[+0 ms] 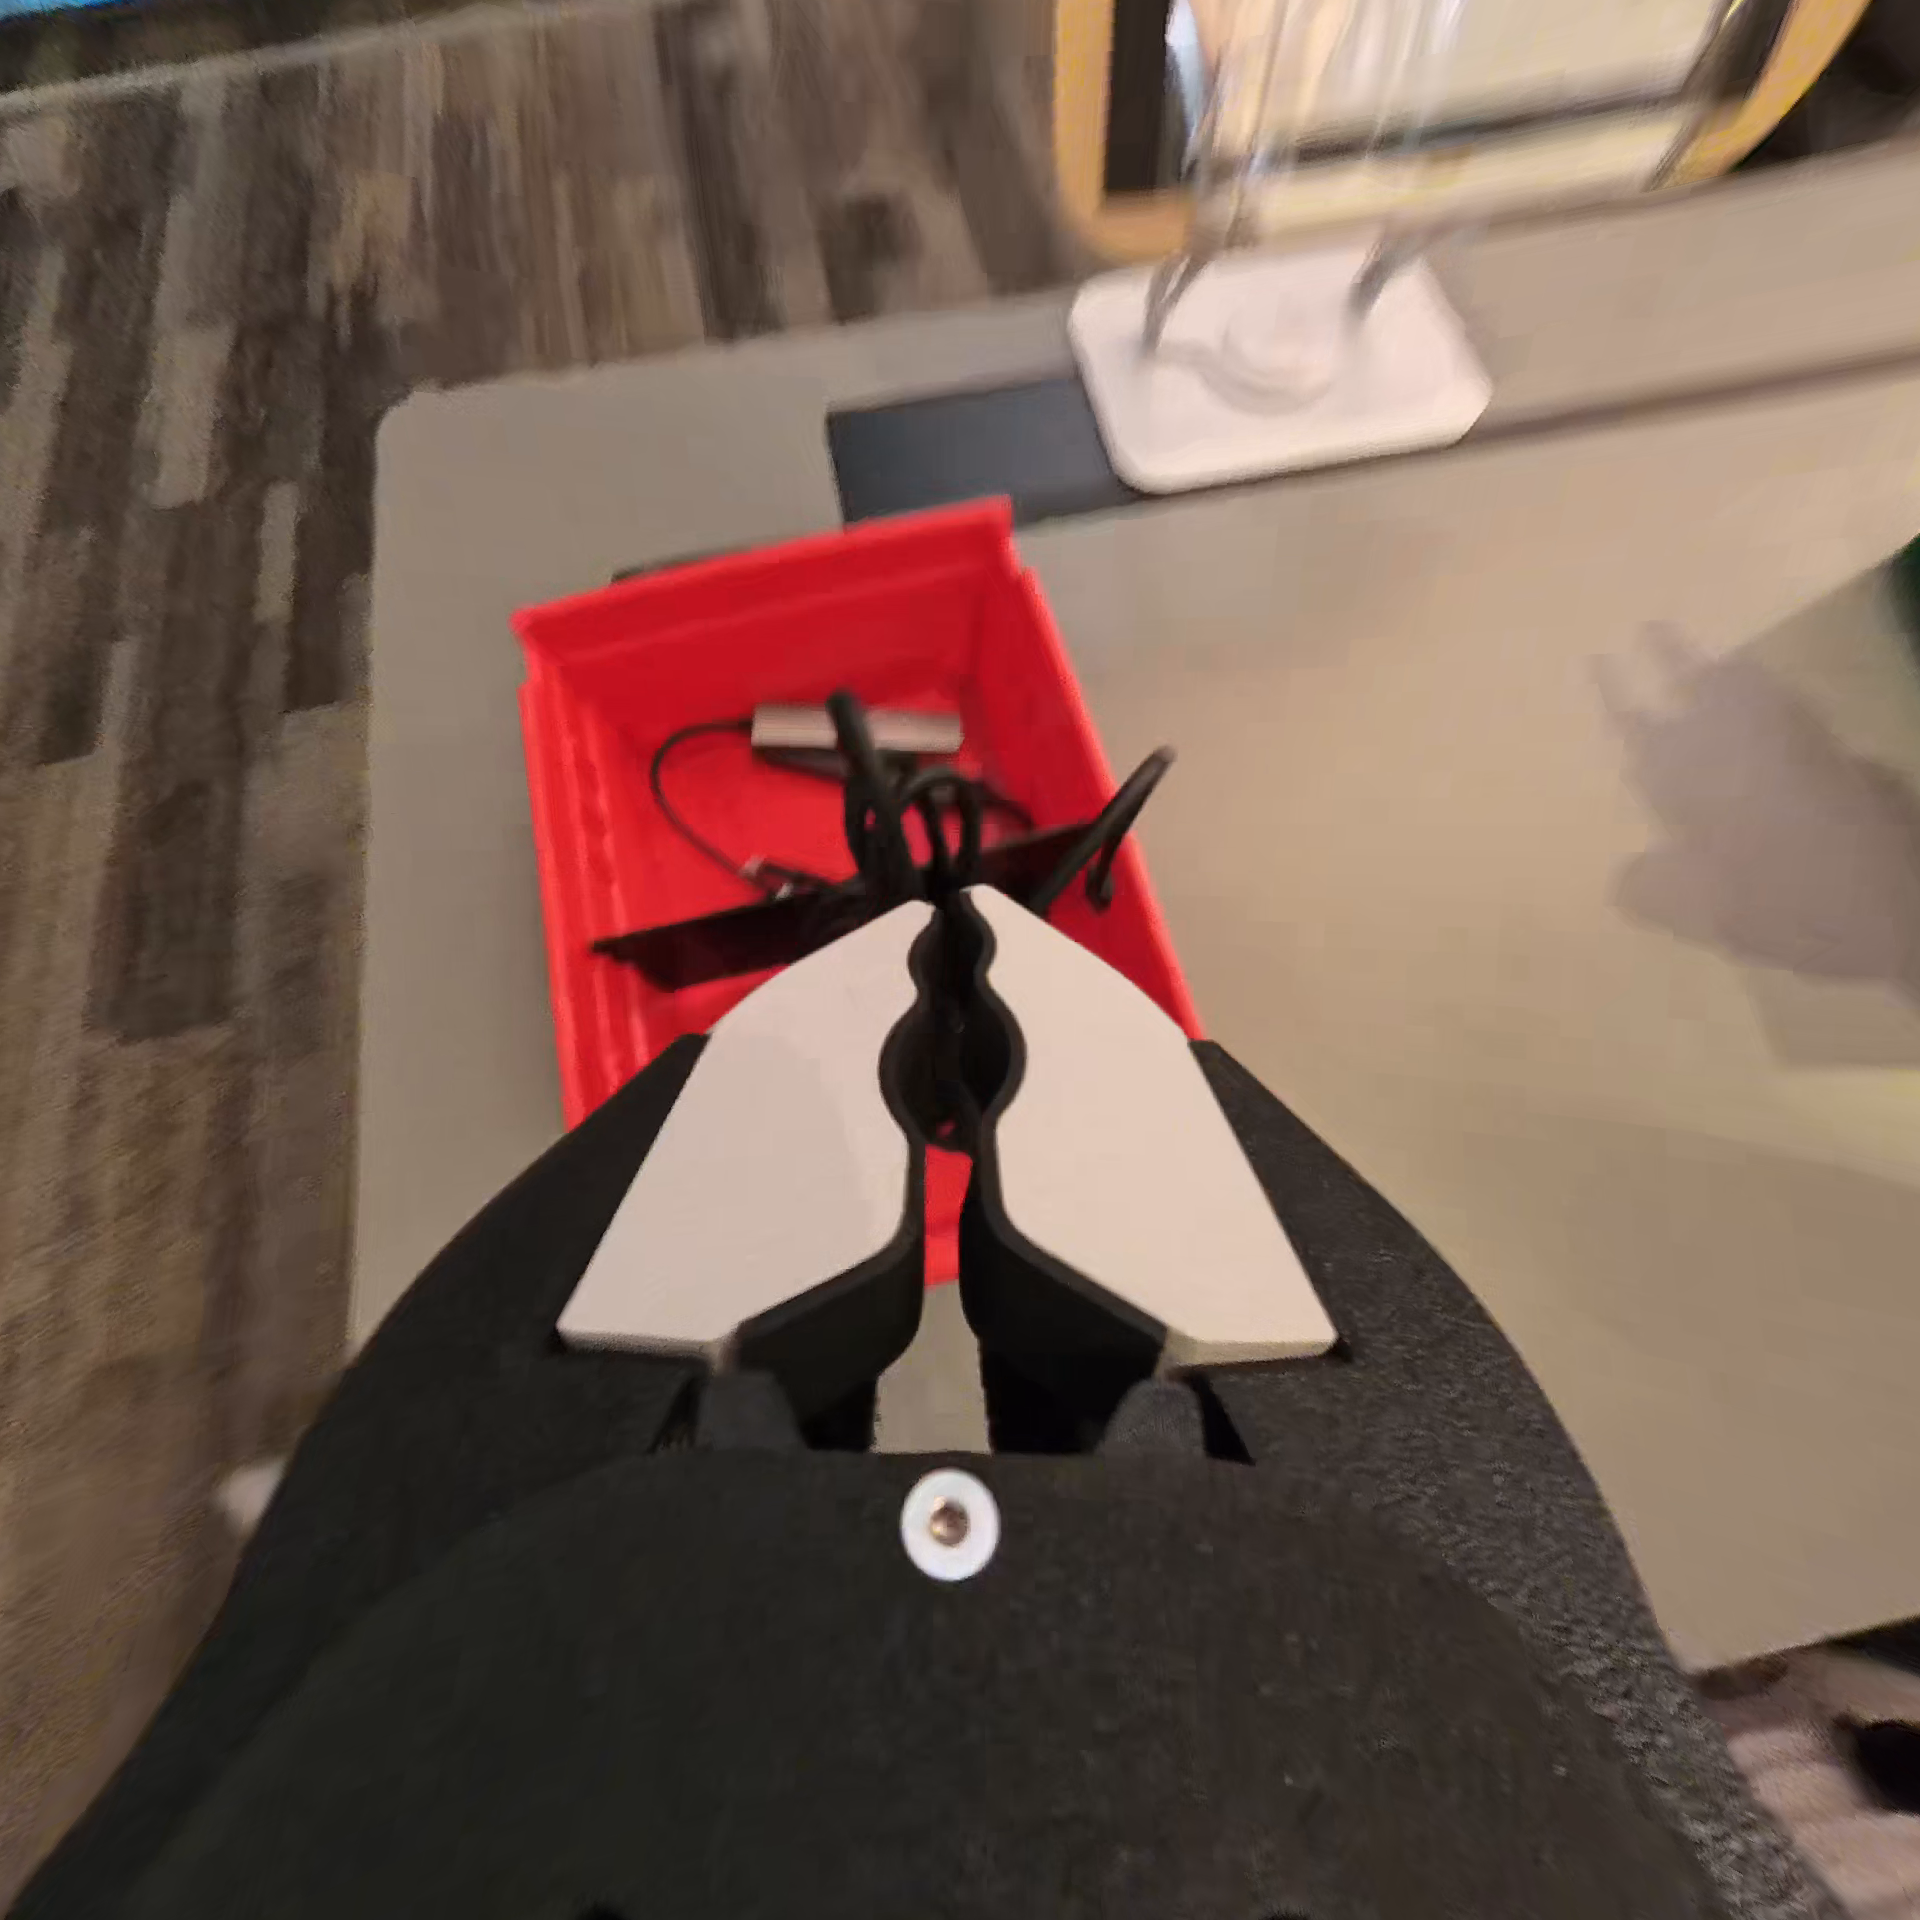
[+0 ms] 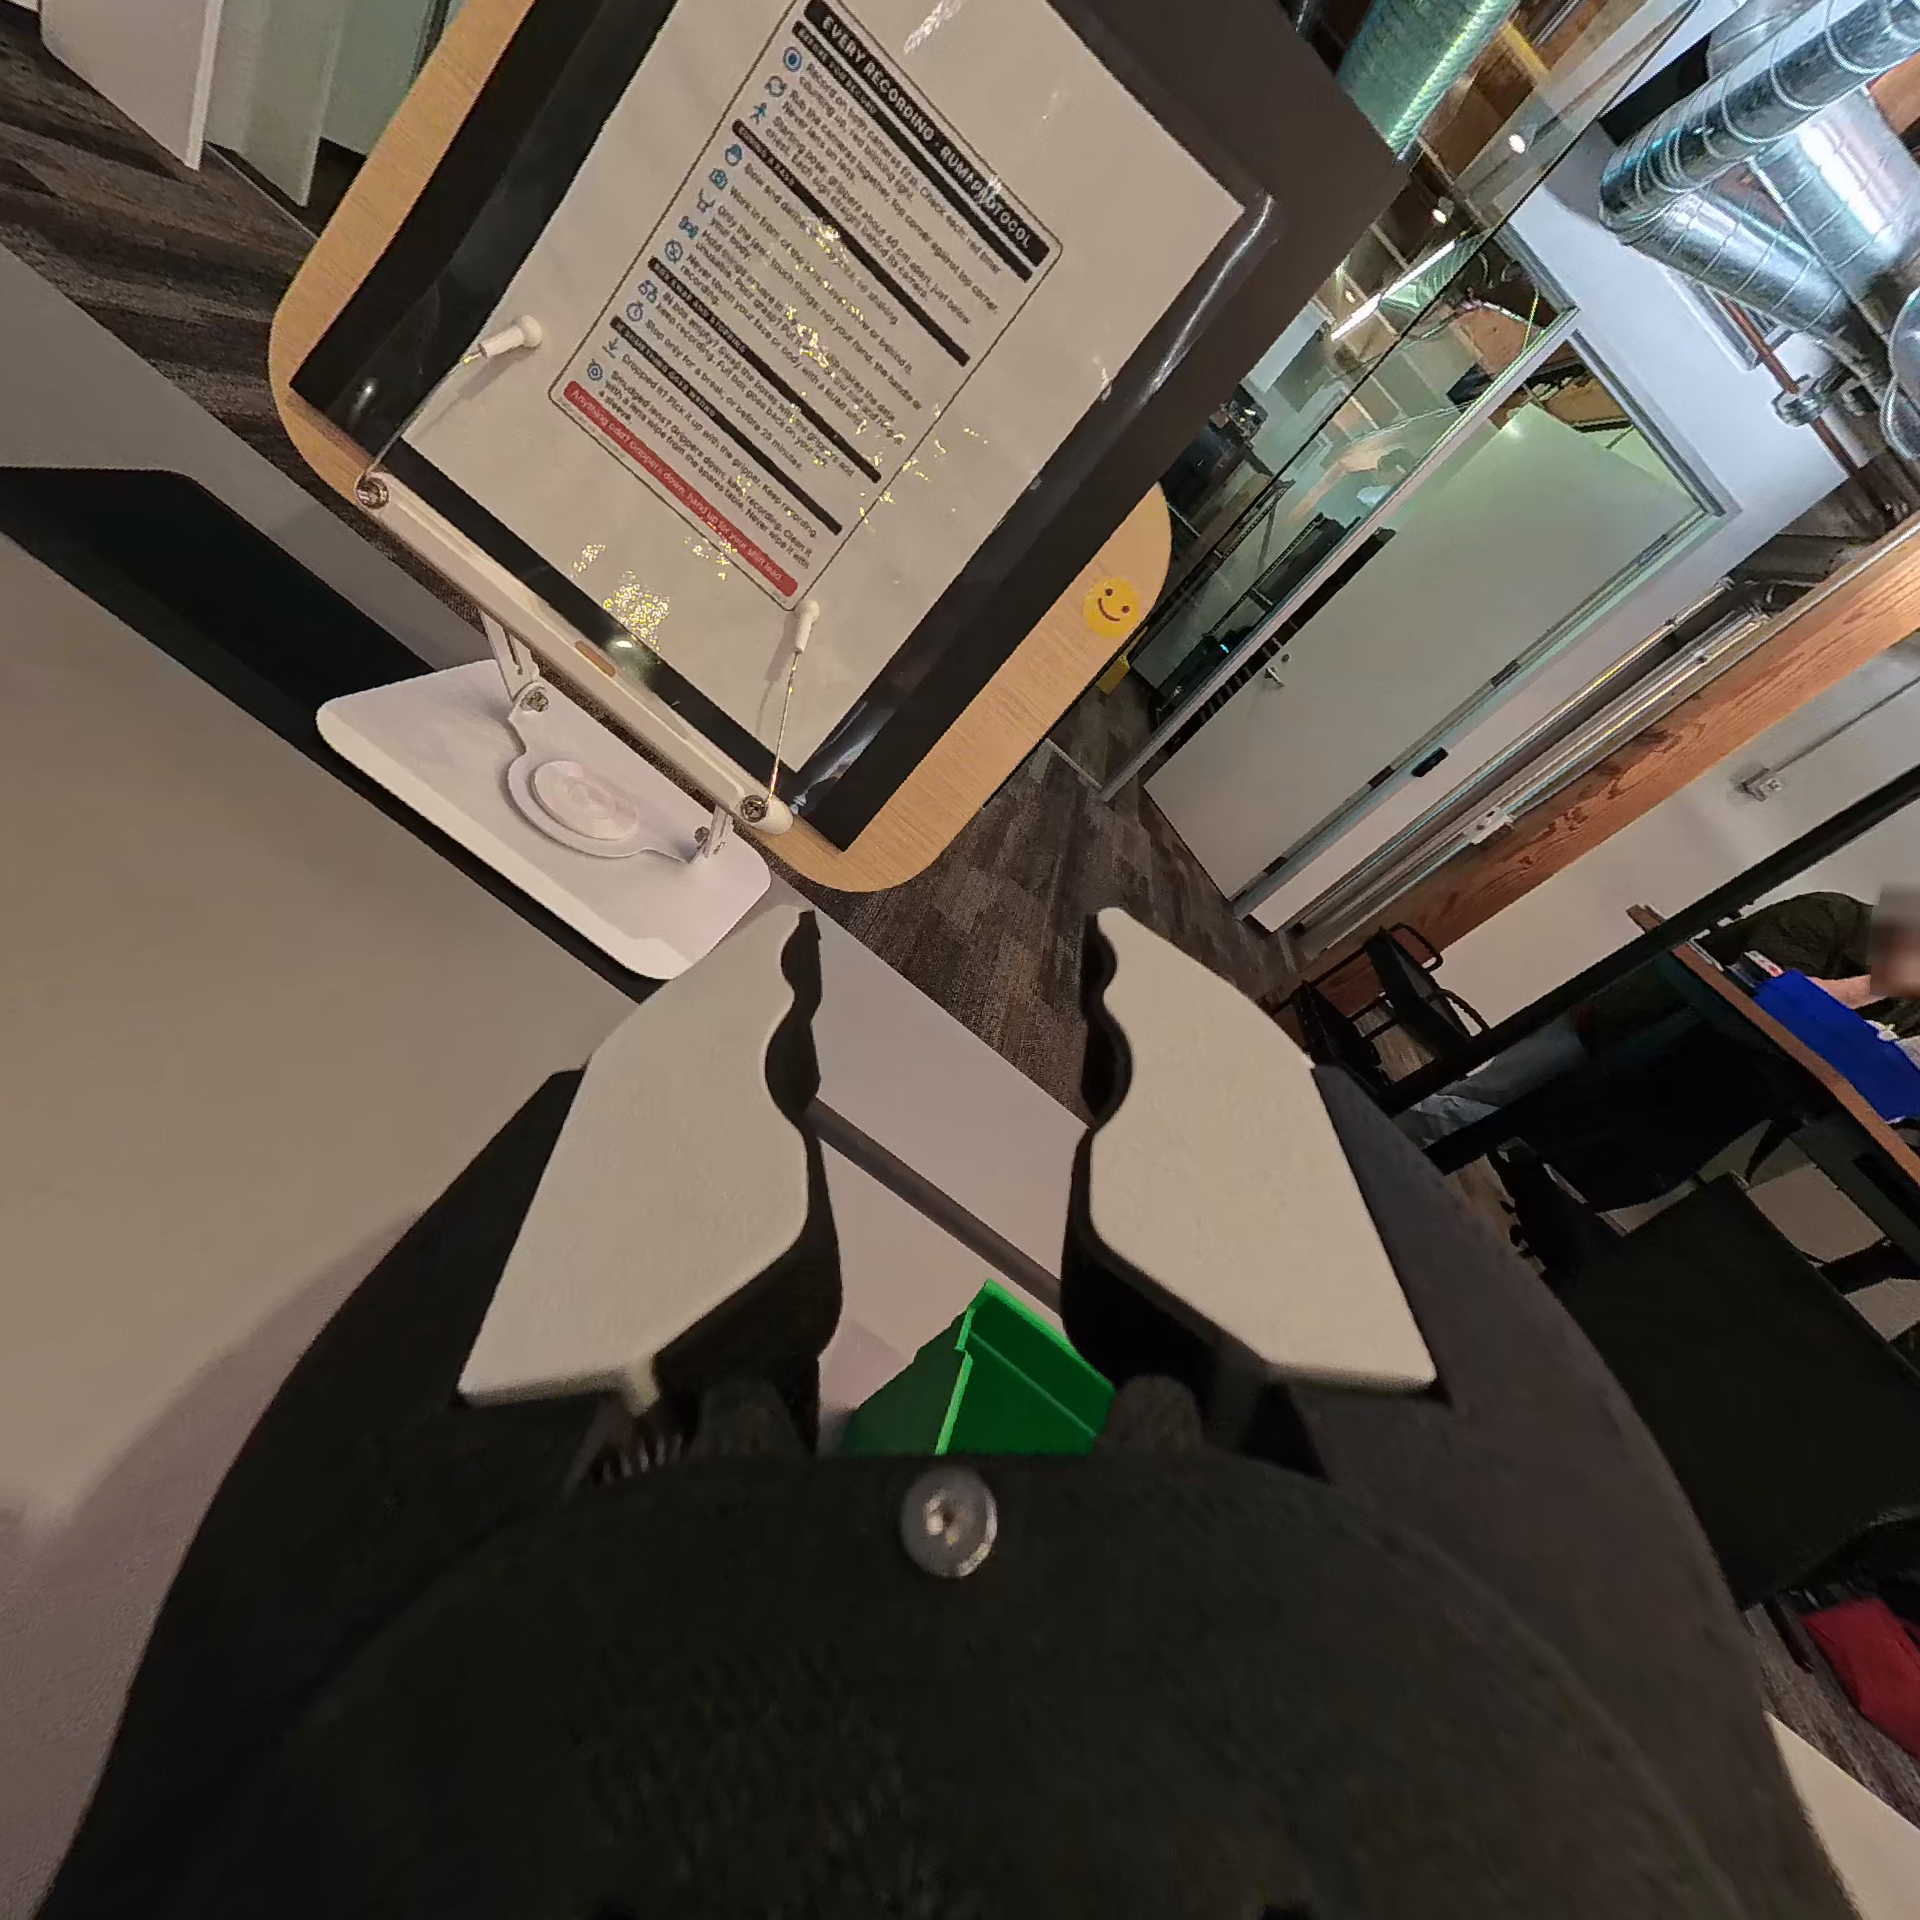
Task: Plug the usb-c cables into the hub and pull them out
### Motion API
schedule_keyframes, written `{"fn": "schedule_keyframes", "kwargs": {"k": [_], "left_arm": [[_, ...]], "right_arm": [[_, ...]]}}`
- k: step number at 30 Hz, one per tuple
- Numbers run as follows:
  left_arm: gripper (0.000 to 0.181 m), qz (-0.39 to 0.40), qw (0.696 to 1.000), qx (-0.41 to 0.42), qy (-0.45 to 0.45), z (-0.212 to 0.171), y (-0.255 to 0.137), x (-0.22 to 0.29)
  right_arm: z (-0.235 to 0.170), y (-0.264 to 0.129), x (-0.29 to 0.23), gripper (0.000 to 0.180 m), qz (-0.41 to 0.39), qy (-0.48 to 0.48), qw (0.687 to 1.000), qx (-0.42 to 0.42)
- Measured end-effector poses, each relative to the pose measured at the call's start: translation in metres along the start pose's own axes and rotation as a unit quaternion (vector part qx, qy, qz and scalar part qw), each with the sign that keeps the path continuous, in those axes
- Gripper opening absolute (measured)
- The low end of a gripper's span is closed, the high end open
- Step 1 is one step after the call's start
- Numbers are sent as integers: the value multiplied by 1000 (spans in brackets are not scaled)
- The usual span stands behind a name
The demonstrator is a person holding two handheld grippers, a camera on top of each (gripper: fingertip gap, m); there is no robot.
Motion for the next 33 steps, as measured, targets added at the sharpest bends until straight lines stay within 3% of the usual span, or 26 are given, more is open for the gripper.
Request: {"fn": "schedule_keyframes", "kwargs": {"k": [1, 4, 11, 16, 20, 27, 33], "left_arm": [[0, -19, 999, 36, -20, 9, -3, 1], [0, -68, 992, 90, -62, 22, -7, 2], [0, -17, 997, -73, -22, -25, 28, -9], [22, -53, 982, -181, 9, -63, 30, 13], [37, -36, 974, -216, 48, -72, 29, 20], [58, 1, 967, -253, -7, -89, 36, -5], [51, -35, 959, -281, -21, -98, 61, -8]], "right_arm": [[0, 1, -1, 49, 0, -1, 1000, -1], [-2, 2, -2, 49, 2, -3, 1000, -4], [-4, 4, -5, 49, 4, -6, 1000, -9], [-6, 6, -4, 49, 4, -6, 1000, -13], [-9, 7, -3, 49, 2, -7, 1000, -17], [-8, 5, 2, 50, -1, -2, 1000, -14], [-11, 7, 1, 50, -1, -7, 1000, -21]]}}
Point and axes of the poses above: each gripper's, where its closed fingertips meet, y out along the fingers, z out of its top, x = y × z across the jaws, the point moved 1 cm from there along -y, back along the fingers, and after that the axes turned 8 degrees about y, right-handed, at the moved point
